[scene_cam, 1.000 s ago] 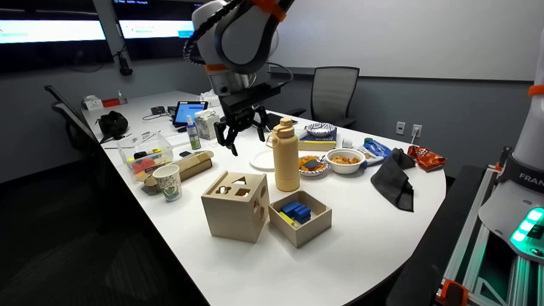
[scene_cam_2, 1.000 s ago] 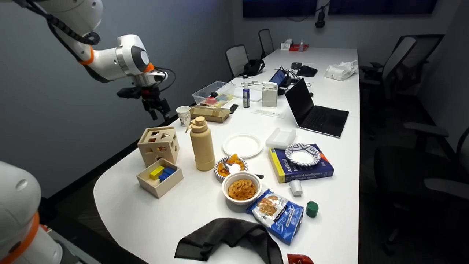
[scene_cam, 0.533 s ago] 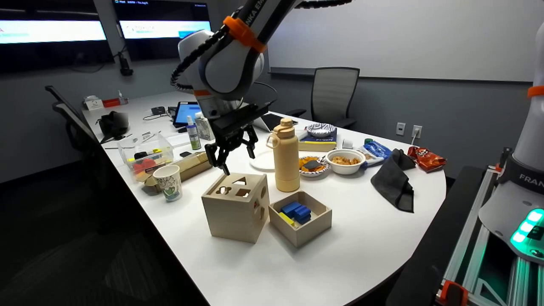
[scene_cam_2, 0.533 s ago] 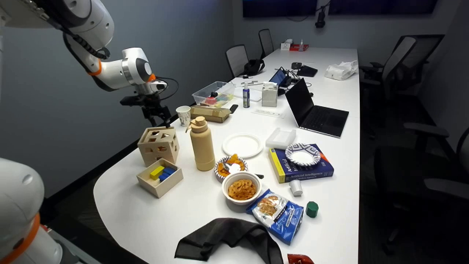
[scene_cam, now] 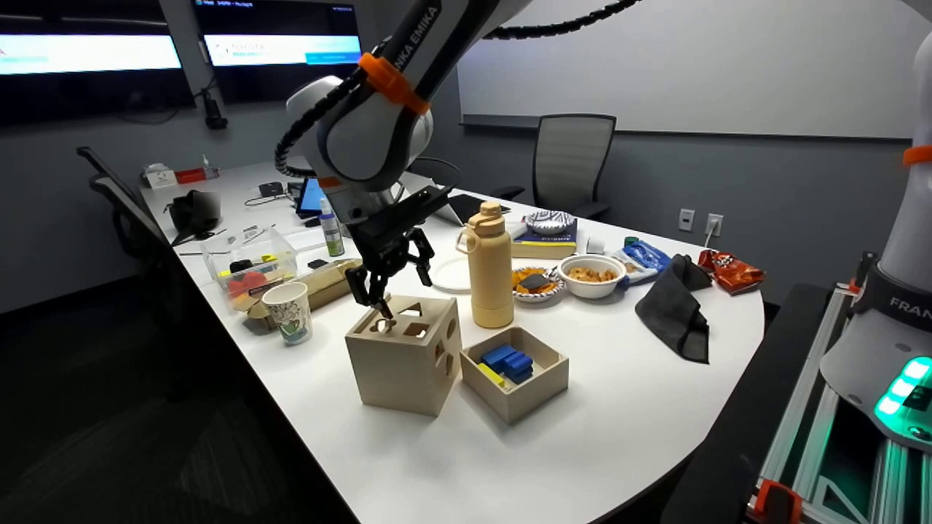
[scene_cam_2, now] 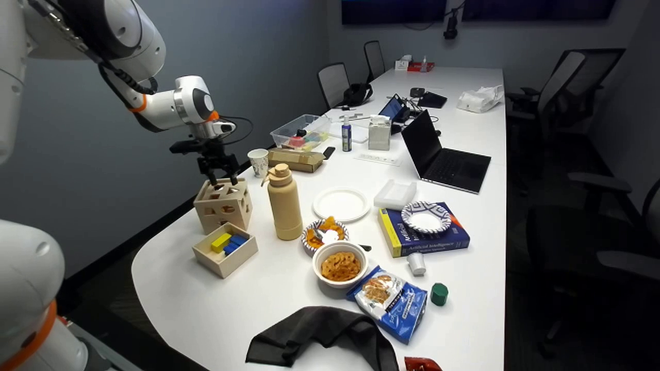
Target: Open the wooden box
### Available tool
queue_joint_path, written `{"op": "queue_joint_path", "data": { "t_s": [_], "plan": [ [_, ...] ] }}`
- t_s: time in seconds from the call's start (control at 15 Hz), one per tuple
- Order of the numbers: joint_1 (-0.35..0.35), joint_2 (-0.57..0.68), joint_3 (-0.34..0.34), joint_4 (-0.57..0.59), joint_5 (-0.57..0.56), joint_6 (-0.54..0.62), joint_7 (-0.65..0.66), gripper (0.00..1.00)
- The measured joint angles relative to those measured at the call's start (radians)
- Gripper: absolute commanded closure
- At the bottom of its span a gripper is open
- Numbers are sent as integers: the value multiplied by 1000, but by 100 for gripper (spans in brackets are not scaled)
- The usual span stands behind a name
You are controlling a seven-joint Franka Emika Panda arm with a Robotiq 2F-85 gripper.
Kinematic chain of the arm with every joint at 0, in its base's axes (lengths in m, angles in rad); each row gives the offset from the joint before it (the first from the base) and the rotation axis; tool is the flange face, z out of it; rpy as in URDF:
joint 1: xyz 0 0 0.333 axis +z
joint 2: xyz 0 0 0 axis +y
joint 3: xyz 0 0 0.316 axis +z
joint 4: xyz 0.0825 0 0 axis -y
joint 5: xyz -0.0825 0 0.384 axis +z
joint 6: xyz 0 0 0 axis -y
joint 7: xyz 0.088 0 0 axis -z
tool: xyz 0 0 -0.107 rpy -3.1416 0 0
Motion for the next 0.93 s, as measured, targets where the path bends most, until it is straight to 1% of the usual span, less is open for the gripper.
{"op": "queue_joint_path", "data": {
  "t_s": [0.4,0.93],
  "plan": [
    [13,51,-6,65,17,-50,-47,0],
    [36,103,-33,132,17,-82,-53,0]
  ]
}}
